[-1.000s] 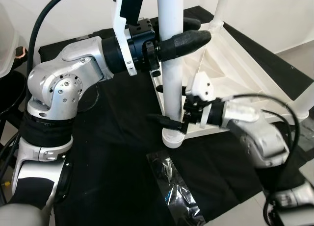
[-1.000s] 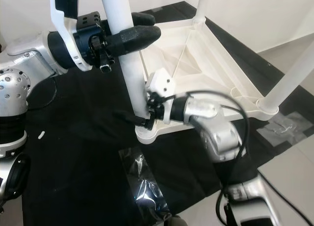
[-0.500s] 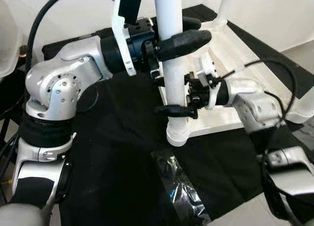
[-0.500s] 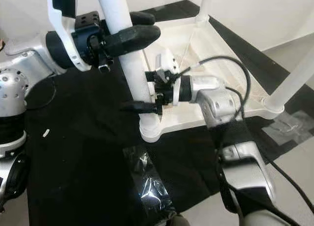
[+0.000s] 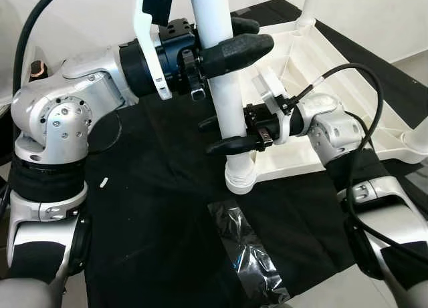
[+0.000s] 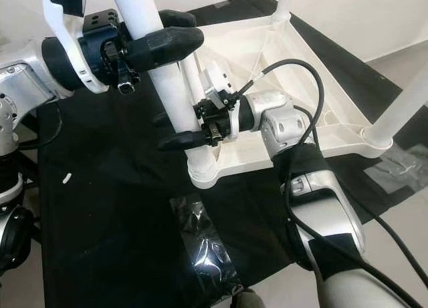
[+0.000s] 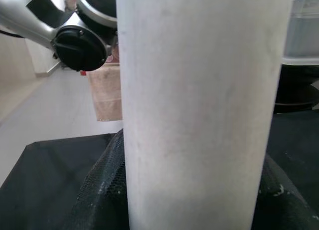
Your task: Building children table
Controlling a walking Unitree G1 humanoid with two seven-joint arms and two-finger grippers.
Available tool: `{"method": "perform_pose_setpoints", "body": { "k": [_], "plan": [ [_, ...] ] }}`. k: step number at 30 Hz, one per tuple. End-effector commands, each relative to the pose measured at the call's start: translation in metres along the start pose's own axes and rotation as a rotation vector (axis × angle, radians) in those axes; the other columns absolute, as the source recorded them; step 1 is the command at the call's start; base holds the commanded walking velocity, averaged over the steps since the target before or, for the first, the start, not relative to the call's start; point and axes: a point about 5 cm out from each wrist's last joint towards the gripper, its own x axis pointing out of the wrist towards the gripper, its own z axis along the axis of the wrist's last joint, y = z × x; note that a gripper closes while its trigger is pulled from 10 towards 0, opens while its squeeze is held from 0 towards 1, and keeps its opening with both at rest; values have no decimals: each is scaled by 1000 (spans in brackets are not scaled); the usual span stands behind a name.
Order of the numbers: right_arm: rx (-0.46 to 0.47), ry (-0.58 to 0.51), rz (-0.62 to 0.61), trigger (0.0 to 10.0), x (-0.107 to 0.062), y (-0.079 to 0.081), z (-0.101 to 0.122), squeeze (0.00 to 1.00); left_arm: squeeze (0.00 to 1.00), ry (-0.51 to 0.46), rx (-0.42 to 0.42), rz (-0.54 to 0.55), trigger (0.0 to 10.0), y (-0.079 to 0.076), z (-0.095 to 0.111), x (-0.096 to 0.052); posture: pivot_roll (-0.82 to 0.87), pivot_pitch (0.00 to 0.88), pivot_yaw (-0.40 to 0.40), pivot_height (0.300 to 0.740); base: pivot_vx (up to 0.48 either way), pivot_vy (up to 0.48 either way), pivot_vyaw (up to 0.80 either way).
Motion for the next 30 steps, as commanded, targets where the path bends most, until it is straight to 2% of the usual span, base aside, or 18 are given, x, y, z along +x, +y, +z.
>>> {"method": "perform_pose_setpoints", "body": {
  "k": [1, 2, 3, 4, 5, 6, 9, 12, 15, 18, 19, 20, 21, 22, 23, 24, 27, 30],
  "plan": [
    [11, 32, 0, 0, -3, 1, -6, 0, 0, -26, -14, -155, 0, -20, 5, 5, 84, 257, 101, 740, 0, 0, 0],
    [11, 32, 0, 0, -3, 1, -6, 0, 0, -26, -14, -155, 0, -20, 5, 5, 84, 257, 101, 740, 0, 0, 0],
    [7, 33, 2, 0, -4, 3, -7, 0, 0, -33, -12, -151, 1333, -20, 6, 4, 84, 257, 101, 740, 0, 0, 0],
    [3, 31, 1, 0, -4, 3, -7, 0, 122, -39, -10, -145, 2745, -20, 6, 3, 84, 257, 101, 740, 0, 0, 0],
    [3, 31, 1, 0, -4, 3, -7, 0, 122, -39, -10, -145, 2745, -20, 6, 3, 84, 257, 101, 740, 0, 0, 0],
    [-5, 21, -7, 0, -5, 4, -8, 0, 1000, -40, -6, -144, 10000, -21, 7, 2, 69, 252, 100, 740, 0, 0, 0],
    [-14, 10, -31, 0, -6, 4, -9, 0, 1000, -44, 1, -133, 10000, -21, 8, 1, 64, 251, 98, 740, 0, 0, 0],
    [-21, -50, -150, 0, -12, 9, -15, 0, 1000, -55, 4, -89, 10000, -15, 9, 0, 58, 254, 94, 740, 0, 0, 0],
    [-23, -80, -214, 0, -14, 14, -18, 0, 1000, -56, 4, -70, 10000, -13, 9, -1, 54, 256, 89, 740, 0, 0, 0],
    [-24, -99, -265, 0, -13, 18, -21, 0, 1000, -57, -2, -56, 10000, -11, 9, -2, 54, 256, 89, 740, 0, 0, 0],
    [-18, -118, -320, 0, -10, 22, -24, 0, 1000, -55, -7, -45, 10000, -10, 8, -2, 40, 259, 80, 740, 0, 0, 0],
    [-12, -131, -377, 0, -5, 28, -27, 0, 573, -54, -14, -33, 10000, -8, 6, -3, 38, 258, 79, 740, 0, 0, 0],
    [-12, -131, -377, 0, -5, 28, -27, 0, 573, -54, -14, -33, 10000, -8, 6, -3, 38, 258, 79, 740, 0, 0, 0],
    [4, -139, -425, 0, 2, 34, -30, 0, 0, -53, -19, -24, 10000, -7, 5, -4, 38, 258, 79, 740, 0, 0, 0],
    [20, -136, -469, 0, 12, 41, -34, 0, 0, -55, -26, -13, 10000, -6, 4, -4, 36, 261, 76, 740, 0, 0, 0],
    [20, -136, -469, 0, 12, 41, -34, 0, 0, -55, -26, -13, 10000, -6, 4, -4, 36, 261, 76, 740, 0, 0, 0],
    [89, -112, -618, 0, 31, 52, -46, 0, 0, -57, -31, 20, 10000, -2, 3, -5, 35, 262, 76, 740, 0, 0, 0],
    [128, -108, -677, 0, 38, 55, -52, 0, 0, -60, -36, 30, 10000, 0, 2, -6, 35, 262, 76, 740, 0, 0, 0]
  ]
}}
